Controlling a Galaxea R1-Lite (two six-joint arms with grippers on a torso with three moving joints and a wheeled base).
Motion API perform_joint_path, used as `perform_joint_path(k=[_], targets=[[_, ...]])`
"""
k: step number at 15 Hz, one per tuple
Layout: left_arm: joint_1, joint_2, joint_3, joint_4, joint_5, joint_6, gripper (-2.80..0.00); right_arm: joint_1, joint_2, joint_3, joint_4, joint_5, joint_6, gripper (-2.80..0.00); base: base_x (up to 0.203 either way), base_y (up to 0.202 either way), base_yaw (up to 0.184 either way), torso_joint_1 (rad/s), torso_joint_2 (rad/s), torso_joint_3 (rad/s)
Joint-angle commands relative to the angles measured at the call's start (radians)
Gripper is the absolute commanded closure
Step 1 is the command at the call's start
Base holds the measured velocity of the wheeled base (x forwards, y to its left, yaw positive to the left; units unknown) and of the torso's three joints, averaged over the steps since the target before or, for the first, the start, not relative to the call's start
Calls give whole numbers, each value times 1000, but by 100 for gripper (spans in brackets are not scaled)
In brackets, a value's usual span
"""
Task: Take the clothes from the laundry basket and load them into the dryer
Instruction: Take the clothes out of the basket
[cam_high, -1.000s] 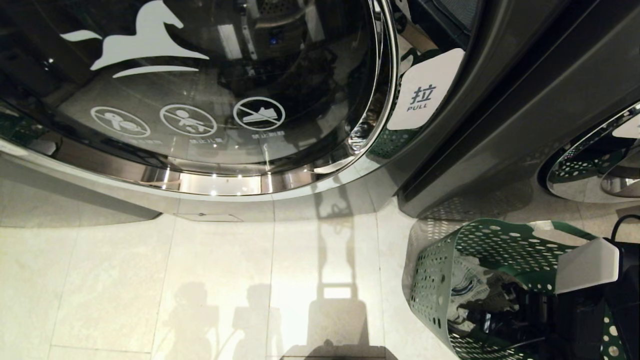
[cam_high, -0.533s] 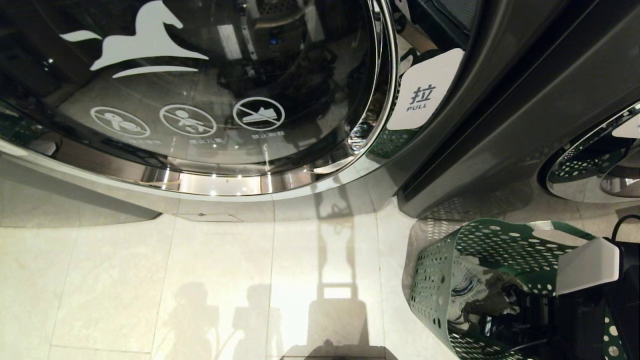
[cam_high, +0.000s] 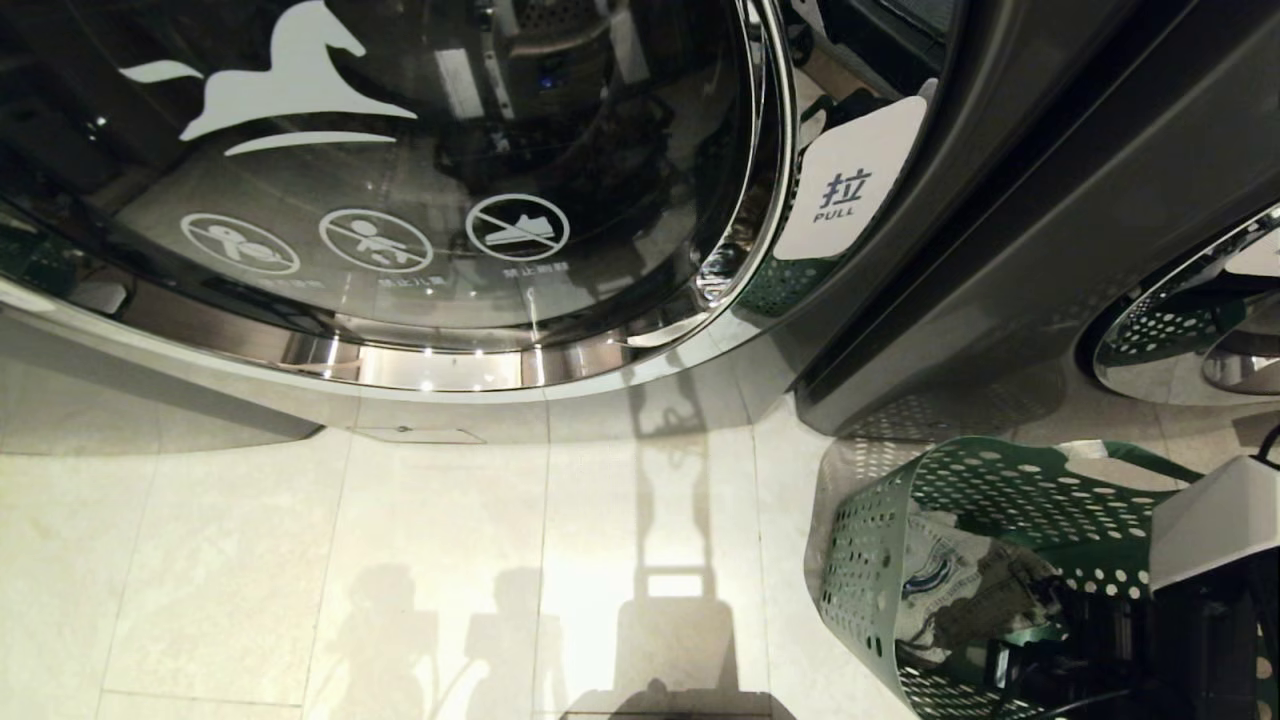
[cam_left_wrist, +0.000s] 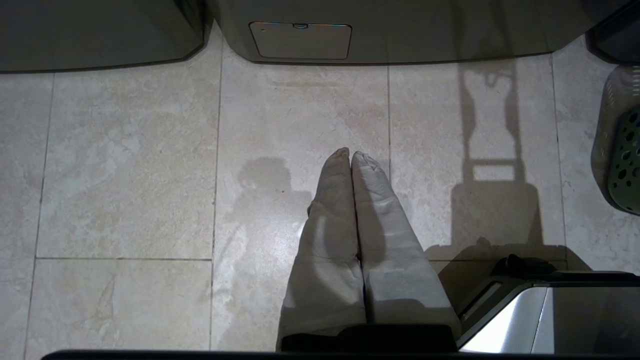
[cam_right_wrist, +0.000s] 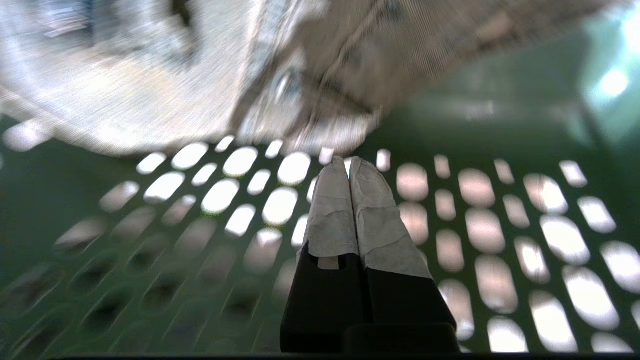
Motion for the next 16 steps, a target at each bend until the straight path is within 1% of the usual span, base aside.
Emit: perform_joint_path(k=[1, 3, 5, 7, 9, 12, 13, 14, 16], targets=[[0, 0, 2, -1, 0, 0, 0, -17, -133, 127, -21, 9, 3, 0, 0, 0, 0, 0, 0, 0], [0, 0, 2, -1, 0, 0, 0, -34, -267, 278, -46, 21, 5, 0, 0, 0, 0, 0, 0, 0], [0, 2, 2, -1, 0, 0, 0, -43, -422, 320, -34, 23, 7, 0, 0, 0, 0, 0, 0, 0], [0, 0, 2, -1, 1, -2, 0, -47, -508, 316, 28, 25, -1, 0, 0, 0, 0, 0, 0, 0], [0, 0, 2, -1, 0, -2, 0, -47, -464, 251, 49, 26, -15, 0, 0, 0, 0, 0, 0, 0], [0, 1, 2, -1, 0, -2, 0, -45, -275, 57, 68, 25, -48, 0, 0, 0, 0, 0, 0, 0], [0, 0, 2, -1, 0, -2, 0, -44, -245, 6, 89, 28, -55, 0, 0, 0, 0, 0, 0, 0], [0, 0, 2, -1, 1, -2, 0, -44, -236, -33, 141, 31, -58, 0, 0, 0, 0, 0, 0, 0], [0, 0, 2, -1, 0, -2, 0, -43, -266, -65, 222, 36, -59, 0, 0, 0, 0, 0, 0, 0]])
